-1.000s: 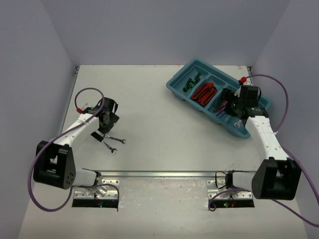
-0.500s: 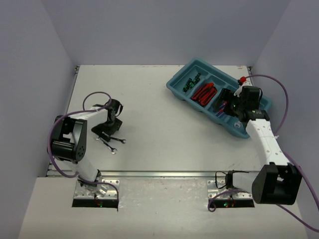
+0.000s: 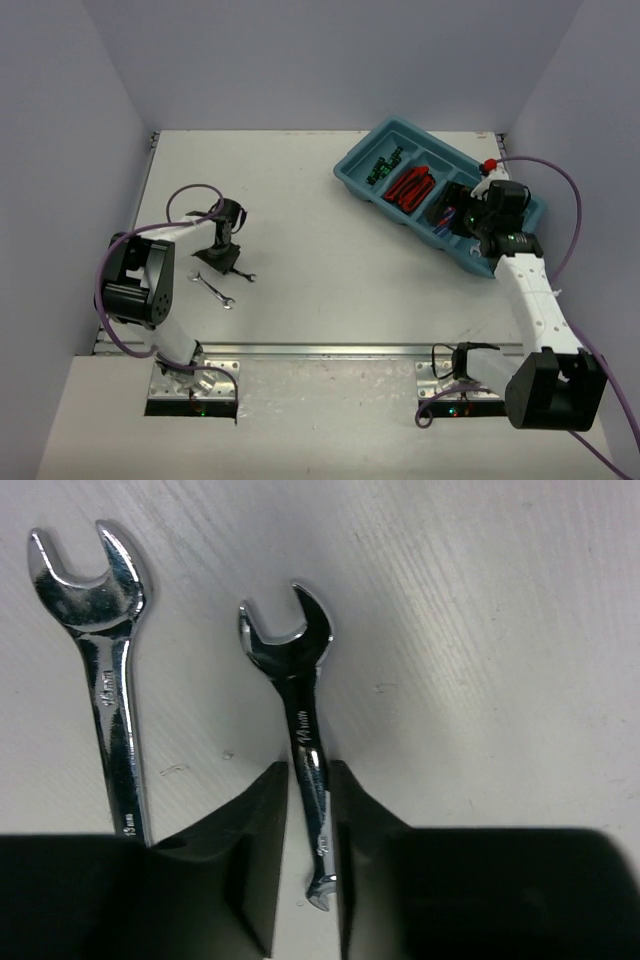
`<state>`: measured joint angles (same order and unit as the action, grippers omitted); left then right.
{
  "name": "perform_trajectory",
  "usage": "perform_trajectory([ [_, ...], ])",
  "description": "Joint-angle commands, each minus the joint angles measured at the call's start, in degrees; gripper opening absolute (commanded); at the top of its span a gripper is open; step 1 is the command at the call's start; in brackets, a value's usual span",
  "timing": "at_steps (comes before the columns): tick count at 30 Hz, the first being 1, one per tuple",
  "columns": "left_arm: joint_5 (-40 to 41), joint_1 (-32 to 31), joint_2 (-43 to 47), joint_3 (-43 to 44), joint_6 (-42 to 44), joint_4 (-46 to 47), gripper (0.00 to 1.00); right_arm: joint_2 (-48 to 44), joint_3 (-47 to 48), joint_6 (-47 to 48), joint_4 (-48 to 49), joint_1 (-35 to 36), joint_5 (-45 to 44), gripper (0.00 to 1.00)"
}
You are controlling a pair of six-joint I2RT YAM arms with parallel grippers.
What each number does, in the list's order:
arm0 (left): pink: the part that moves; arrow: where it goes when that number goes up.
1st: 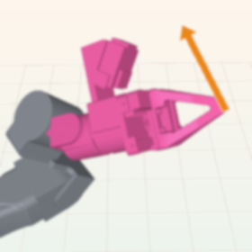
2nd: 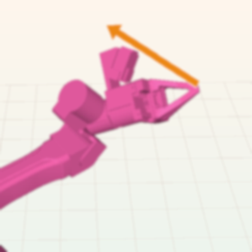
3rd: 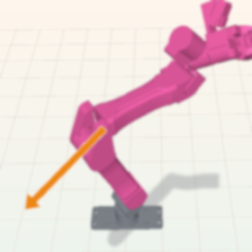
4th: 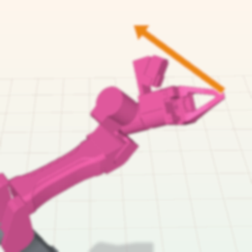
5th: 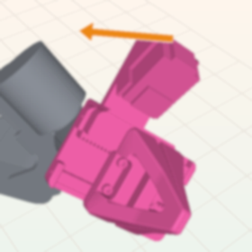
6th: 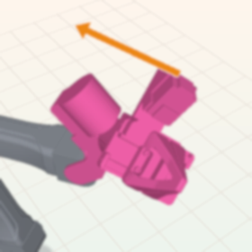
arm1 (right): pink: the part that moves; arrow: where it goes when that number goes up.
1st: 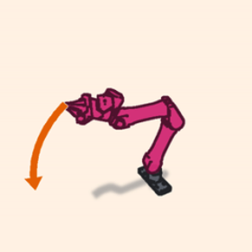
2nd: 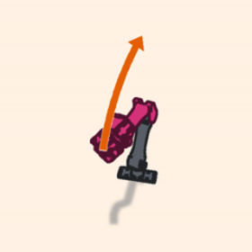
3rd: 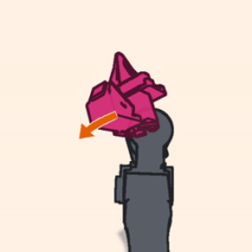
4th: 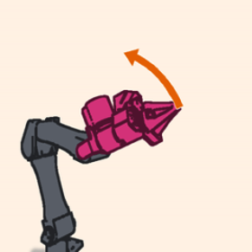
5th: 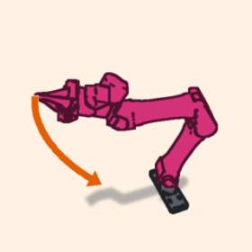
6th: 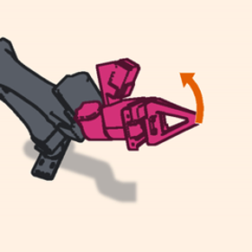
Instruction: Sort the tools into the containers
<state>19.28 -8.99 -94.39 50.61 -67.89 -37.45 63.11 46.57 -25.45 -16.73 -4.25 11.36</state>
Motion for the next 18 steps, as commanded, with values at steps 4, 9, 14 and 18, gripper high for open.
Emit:
perform_trajectory([
  [4,-5.3,0.56,-3.78,-4.69,1.53,7.92,0.0,-1.45,-1.21,0.4,7.32,0.11,13.01,0.99],
  [9,-10.99,0.16,-0.5,-9.09,4.53,14.77,0.0,3.26,0.4,0.25,11.5,3.65,32.49,0.99],
  [14,-13.1,-2.65,9.45,-15.28,8.58,24.94,0.0,5.11,0.74,-0.25,13.85,14.92,36.58,0.99],
  [18,-13.71,-6.81,14.24,-17.1,9.09,29.17,0.0,7.69,-3.38,-5.83,21.21,24.85,29.09,0.98],
])
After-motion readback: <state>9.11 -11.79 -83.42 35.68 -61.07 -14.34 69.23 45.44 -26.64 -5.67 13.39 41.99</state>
